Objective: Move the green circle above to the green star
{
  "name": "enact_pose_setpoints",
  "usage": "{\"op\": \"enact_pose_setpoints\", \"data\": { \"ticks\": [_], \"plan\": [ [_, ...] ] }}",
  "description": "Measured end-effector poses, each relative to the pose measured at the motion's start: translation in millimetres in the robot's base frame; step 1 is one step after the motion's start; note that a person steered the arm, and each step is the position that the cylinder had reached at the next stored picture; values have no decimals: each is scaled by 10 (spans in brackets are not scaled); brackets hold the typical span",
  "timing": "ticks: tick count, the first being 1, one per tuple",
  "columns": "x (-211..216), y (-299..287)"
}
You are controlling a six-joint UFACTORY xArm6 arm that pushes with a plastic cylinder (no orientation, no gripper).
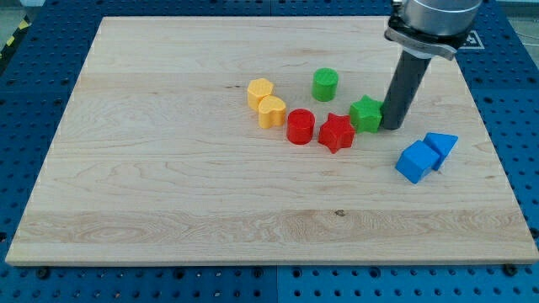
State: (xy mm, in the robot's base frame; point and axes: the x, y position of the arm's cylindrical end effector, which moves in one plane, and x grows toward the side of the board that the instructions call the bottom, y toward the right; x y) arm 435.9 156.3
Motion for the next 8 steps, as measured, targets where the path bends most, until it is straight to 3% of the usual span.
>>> {"op": "enact_pose_setpoints", "data": {
  "ticks": [2, 3, 4, 5, 6, 8],
  "plan": [
    [-158, 23],
    [-903, 80],
    [-1394, -292],
    [-1649, -1039],
    [-1545, -1551],
    [-941, -1464]
  ]
}}
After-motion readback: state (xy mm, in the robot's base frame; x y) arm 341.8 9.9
